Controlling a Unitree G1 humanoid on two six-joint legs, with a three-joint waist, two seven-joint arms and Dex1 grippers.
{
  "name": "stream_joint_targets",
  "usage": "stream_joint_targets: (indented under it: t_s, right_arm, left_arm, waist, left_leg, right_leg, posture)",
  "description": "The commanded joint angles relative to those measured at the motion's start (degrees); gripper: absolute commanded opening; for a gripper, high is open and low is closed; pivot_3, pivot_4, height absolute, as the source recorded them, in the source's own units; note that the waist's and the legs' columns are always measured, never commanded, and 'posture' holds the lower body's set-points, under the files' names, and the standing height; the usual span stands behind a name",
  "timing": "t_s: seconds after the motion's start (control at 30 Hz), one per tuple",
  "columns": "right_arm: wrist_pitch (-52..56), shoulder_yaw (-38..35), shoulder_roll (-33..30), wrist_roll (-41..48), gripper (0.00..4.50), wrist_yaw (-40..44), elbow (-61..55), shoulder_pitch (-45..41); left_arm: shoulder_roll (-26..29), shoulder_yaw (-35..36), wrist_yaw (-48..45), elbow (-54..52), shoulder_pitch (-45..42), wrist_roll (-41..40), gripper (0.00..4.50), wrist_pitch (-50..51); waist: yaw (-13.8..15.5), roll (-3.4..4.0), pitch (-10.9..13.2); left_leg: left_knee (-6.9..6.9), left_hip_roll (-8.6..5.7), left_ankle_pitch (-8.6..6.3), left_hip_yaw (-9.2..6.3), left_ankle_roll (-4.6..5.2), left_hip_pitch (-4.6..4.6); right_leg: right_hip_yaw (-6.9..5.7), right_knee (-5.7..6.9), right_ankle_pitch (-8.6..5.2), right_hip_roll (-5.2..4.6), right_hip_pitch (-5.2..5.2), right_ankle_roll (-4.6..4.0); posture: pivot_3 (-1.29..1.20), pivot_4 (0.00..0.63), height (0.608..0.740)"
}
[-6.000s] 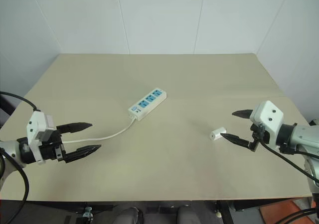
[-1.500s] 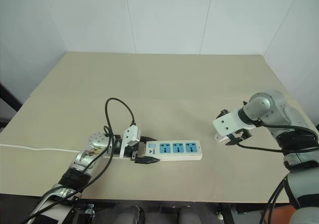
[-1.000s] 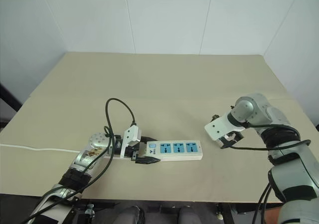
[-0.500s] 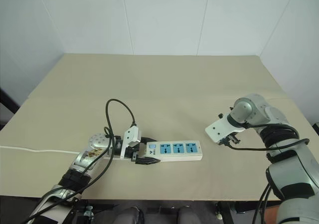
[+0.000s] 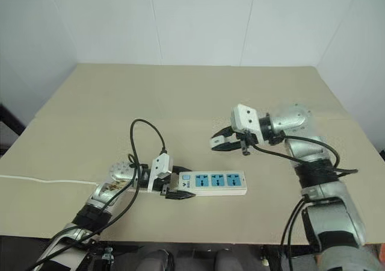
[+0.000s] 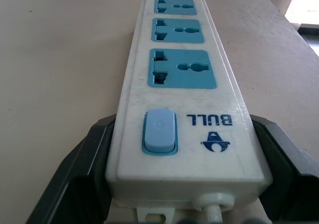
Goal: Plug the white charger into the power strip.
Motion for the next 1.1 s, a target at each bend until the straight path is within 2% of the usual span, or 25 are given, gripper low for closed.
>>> stream_joint_targets:
  t_s: [0.03,0.17,0.37,0.77,1.1]
  right_arm:
    - [9.04,-2.98,2.17,6.64,1.21,-5.13,-9.46,4.47]
    - [8.43,-2.02,3.63,6.51,1.21,-6.99,-13.74,9.34]
    - [4.66,-1.27,6.61,5.4,1.21,-9.28,-13.48,13.24]
    - [1.97,0.16,10.59,4.58,1.21,-12.12,-12.99,16.22]
    - [2.43,0.35,11.23,5.06,1.21,-12.88,-12.14,16.85]
  left_arm:
    - [0.3,-1.28,-0.11,0.06,0.37,0.85,3.32,0.22]
    - [0.54,-1.49,-0.57,0.23,0.44,0.81,3.32,0.2]
    - [0.68,-1.55,-0.77,0.37,0.49,0.75,3.32,0.12]
    - [0.54,-1.88,-0.73,0.42,0.66,0.81,3.32,-0.45]
    - [0.53,-1.93,-0.64,0.75,0.51,0.91,3.32,-0.8]
  waist:
    - [-0.02,0.01,-0.01]
    - [-0.04,0.01,-0.01]
    - [-0.11,0.01,-0.01]
    - [-0.15,0.01,-0.01]
    - [-0.13,0.01,-0.01]
  left_leg:
    - [0.0,0.0,0.0,0.01,0.0,0.0]
    - [0.0,-0.02,0.0,0.02,0.0,-0.02]
    - [0.0,0.0,0.0,0.03,0.0,-0.01]
    - [0.0,0.0,0.0,0.03,0.0,0.0]
    - [0.0,0.0,0.0,0.03,0.0,-0.01]
  right_leg:
    - [0.0,0.01,0.0,0.0,-0.01,0.0]
    - [0.01,0.01,0.0,0.01,-0.04,0.01]
    - [0.0,-0.01,-0.01,0.03,-0.03,0.02]
    - [0.01,0.0,-0.01,0.04,-0.03,0.02]
    - [0.0,-0.01,-0.01,0.05,-0.03,0.02]
  posture:
    - [0.0,0.15,0.74]
    - [0.0,0.15,0.74]
    - [0.0,0.15,0.74]
    - [0.0,0.15,0.74]
    - [0.0,0.15,0.74]
